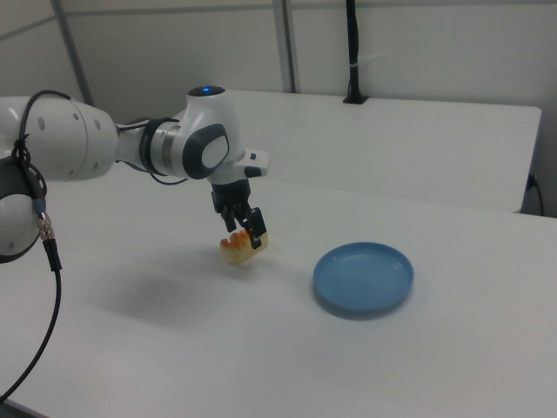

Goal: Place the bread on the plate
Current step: 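Lower the gripper around the bread roll and close on it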

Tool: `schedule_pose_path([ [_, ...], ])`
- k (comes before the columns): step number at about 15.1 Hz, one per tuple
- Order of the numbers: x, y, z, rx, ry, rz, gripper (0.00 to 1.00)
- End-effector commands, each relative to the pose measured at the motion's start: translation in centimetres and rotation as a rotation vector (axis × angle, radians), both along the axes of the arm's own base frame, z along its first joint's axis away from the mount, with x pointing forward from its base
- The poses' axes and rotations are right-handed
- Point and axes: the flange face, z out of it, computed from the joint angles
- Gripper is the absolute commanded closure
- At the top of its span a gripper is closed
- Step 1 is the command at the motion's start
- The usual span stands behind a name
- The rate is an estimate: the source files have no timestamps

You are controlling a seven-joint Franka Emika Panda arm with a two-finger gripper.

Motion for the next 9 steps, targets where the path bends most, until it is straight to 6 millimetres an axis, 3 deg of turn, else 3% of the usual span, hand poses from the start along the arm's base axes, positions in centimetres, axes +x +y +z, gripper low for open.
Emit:
schedule_pose_path([
  [1,0.7,0.9,-0.9,0.008,-0.037,-0.045,0.0],
  [3,0.9,1.0,-1.8,0.02,-0.037,-0.051,0.0],
  [9,1.0,1.5,-2.0,0.023,-0.053,-0.108,0.0],
])
